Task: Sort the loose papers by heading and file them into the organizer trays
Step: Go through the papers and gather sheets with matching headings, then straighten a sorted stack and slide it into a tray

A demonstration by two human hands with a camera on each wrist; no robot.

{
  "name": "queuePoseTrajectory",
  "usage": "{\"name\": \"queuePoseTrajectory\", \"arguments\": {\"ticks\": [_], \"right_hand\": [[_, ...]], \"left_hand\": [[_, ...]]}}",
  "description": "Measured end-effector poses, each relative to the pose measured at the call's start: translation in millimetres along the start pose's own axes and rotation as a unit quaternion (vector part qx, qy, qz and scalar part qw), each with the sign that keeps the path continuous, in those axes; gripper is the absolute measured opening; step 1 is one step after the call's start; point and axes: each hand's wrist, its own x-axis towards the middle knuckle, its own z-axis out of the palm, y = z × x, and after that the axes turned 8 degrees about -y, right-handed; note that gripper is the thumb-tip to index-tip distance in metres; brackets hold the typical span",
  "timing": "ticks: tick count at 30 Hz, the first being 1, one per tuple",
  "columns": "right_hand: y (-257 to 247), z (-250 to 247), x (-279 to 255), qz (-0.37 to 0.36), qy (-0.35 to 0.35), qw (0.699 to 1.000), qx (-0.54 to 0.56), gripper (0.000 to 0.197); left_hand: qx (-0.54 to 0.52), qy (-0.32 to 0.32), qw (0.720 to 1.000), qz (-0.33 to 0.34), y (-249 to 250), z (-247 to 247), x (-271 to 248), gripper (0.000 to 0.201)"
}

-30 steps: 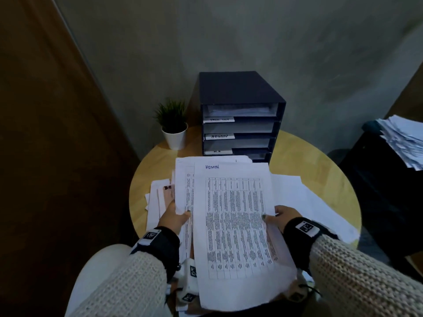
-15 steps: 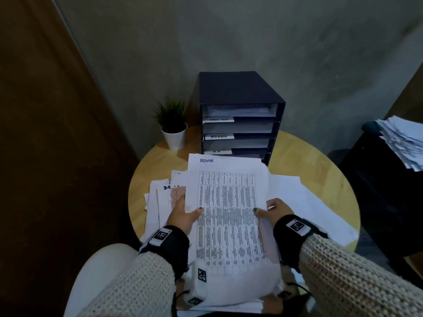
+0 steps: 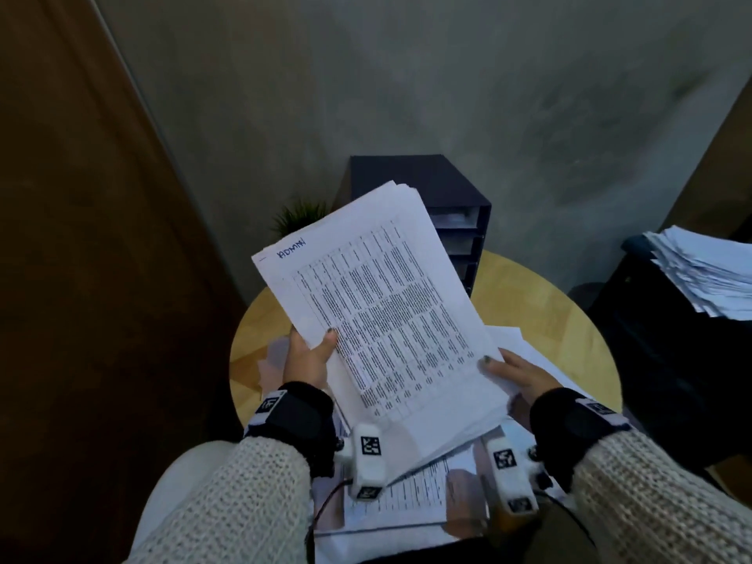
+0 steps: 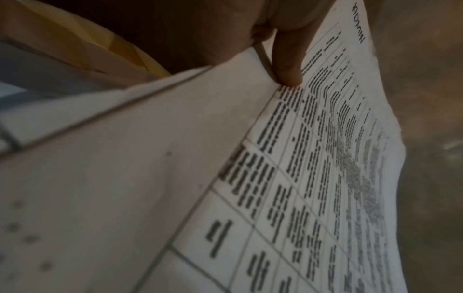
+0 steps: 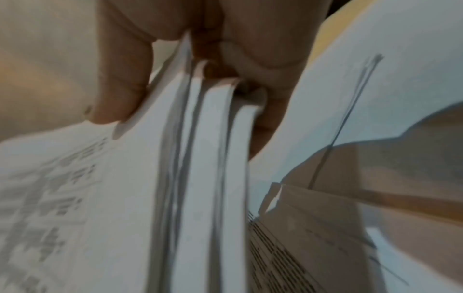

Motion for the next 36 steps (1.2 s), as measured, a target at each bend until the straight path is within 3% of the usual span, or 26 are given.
{"name": "queuePoseTrajectory", "arguments": {"ticks": [1,3,4,7,11,14,18,20,23,27,31,33,34,36], "right_hand": [[0,-2,-5,-0.004,0.007,0.999,0.042,0.034],[7,-3,-8,-0.015,0.003,0.996,0.086,0.064],[10,-1,-9,-0.019,-0.004,0.996,0.092,0.063],[17,14,-9,-0.012,0.011,0.993,0.113,0.02],[14,22,-4,-0.023,0.033,0.988,0.148,0.015],[1,8,3,-0.051,0.079,0.989,0.113,0.017],[-28,-9,5,-0.086,0.152,0.983,-0.063,0.029],[-44,-10,4,-0.135,0.128,0.979,-0.081,0.035],[-56,-19,11,-0.171,0.126,0.972,-0.106,0.06],[-48,-13,10,-0.153,0.129,0.965,-0.167,0.022],[-23,-8,9,-0.092,0.104,0.969,-0.205,0.028],[-17,-12,14,-0.085,0.095,0.973,-0.194,0.059],[-17,-15,17,-0.092,0.093,0.975,-0.18,0.065],[-20,-17,16,-0.104,0.1,0.976,-0.161,0.034]], "left_hand": [[-0.019,0.009,1.0,0.002,0,1,-1,0.05],[-0.044,0.024,0.999,-0.007,2,5,-2,0.052],[-0.047,0.024,0.998,-0.018,3,7,-3,0.058],[-0.064,0.003,0.998,-0.017,-1,13,0,0.066],[-0.113,-0.049,0.992,-0.03,0,20,-7,0.053],[-0.141,-0.063,0.987,-0.036,12,10,-9,0.026],[-0.087,0.016,0.996,-0.015,19,-16,3,0.038],[-0.036,0.009,0.999,-0.014,18,-29,5,0.035],[0.059,-0.017,0.998,-0.006,19,-39,5,0.02],[0.122,-0.022,0.991,-0.051,10,-37,6,0.025],[0.065,-0.058,0.992,-0.09,-7,-31,3,0.027],[0.059,-0.057,0.994,-0.071,-9,-26,3,0.029],[0.076,-0.053,0.994,-0.057,-7,-24,3,0.026],[0.093,-0.045,0.994,-0.037,-2,-24,4,0.029]]}}
